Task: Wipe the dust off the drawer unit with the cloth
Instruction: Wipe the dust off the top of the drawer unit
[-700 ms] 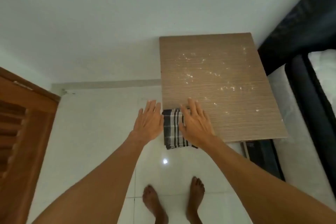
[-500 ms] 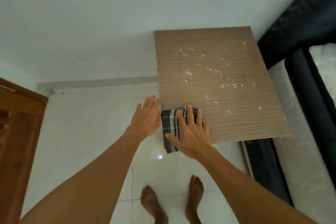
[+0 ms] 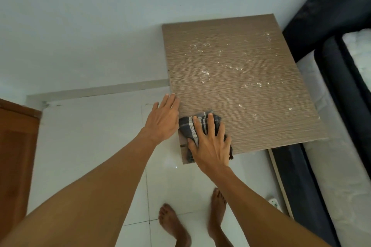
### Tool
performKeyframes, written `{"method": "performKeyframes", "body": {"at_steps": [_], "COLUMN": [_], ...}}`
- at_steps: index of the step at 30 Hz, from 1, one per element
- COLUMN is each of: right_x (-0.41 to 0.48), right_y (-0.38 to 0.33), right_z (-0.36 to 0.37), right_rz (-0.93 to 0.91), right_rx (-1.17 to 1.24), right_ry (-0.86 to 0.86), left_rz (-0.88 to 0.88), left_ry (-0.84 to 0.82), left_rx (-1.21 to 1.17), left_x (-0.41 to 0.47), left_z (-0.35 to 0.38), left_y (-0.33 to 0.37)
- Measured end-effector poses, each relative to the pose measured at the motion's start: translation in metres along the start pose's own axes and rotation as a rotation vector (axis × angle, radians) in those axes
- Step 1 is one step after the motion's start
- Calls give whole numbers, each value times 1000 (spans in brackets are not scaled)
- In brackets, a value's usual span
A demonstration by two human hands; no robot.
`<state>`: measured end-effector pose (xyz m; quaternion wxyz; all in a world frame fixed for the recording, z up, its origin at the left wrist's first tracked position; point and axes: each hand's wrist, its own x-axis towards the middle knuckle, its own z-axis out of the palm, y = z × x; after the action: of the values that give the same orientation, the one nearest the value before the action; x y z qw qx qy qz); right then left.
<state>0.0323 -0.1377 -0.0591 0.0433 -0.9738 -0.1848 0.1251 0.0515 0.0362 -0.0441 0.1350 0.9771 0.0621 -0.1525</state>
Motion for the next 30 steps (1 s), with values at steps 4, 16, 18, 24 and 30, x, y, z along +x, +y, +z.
{"method": "performKeyframes", "body": {"at_steps": [4, 16, 18, 24, 30], "right_x": [14, 176, 212, 314, 365], "right_y": [10, 37, 35, -2, -19], "right_z": [0, -60, -69, -85, -85], "right_rz": [-20, -185, -239, -389, -454], "right_rx": [43, 144, 118, 67, -104], "right_ry": [86, 256, 289, 325, 68], "left_rz": [7, -173, -179, -208, -206], "left_ry": [-2, 33, 54, 104, 119], "left_rx": [-14, -92, -105, -157, -179], "left_x": [14, 77, 84, 85, 86], "left_z": [0, -13, -13, -5, 0], "left_y": [7, 11, 12, 18, 17]}}
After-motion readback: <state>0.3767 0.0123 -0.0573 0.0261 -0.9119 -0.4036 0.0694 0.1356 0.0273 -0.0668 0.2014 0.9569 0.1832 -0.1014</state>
